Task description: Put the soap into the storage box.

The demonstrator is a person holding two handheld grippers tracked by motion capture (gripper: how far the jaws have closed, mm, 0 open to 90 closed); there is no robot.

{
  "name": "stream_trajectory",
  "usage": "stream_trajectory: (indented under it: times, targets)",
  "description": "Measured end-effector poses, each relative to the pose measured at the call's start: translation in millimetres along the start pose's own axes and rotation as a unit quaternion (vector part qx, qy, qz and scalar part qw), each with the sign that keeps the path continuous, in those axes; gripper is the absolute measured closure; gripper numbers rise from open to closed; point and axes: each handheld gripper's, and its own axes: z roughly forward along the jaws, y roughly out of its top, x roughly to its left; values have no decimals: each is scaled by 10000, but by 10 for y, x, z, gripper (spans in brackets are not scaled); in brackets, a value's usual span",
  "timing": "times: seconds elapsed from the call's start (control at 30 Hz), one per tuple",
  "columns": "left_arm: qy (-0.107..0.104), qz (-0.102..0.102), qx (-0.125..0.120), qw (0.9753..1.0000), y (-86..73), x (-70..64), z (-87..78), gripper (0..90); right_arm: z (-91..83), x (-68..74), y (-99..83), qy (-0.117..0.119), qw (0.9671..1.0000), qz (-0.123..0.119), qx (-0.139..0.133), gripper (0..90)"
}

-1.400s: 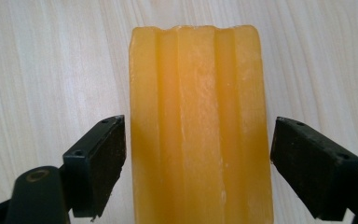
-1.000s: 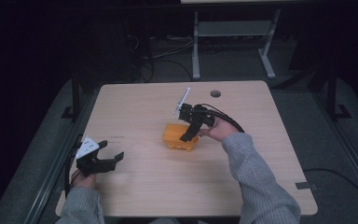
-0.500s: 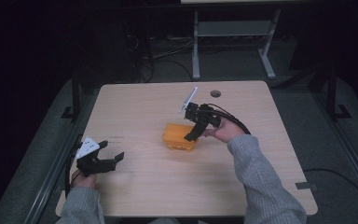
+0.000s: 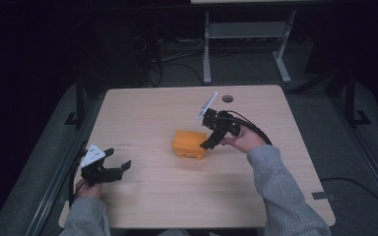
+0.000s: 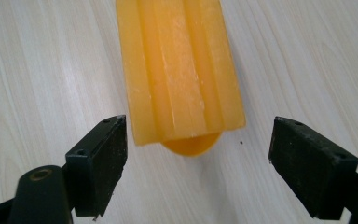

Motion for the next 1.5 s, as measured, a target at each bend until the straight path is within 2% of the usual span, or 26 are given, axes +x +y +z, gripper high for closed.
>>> stream_trajectory:
  times: [0.1,0.23,0.43,0.77,1.5]
  targets:
    - [-7,-5,8,10000,0,-5,2,138,-9,-4,-56,-20,10000,8,-8,189]
    - [-12,23,38,10000,-2,-4,6,138,-34,-8,-141,-11,9999,157,35,188]
    - [-11,30,34,10000,-3,-8,13,138,-51,-6,-260,-64,9997,218,-57,190]
    - [4,35,55,10000,-5,-14,18,138,-59,-7,-488,-66,9989,460,-49,186]
    - [-19,80,130,9999,-14,-28,34,138,-109,40,-856,-90,9970,756,-163,189]
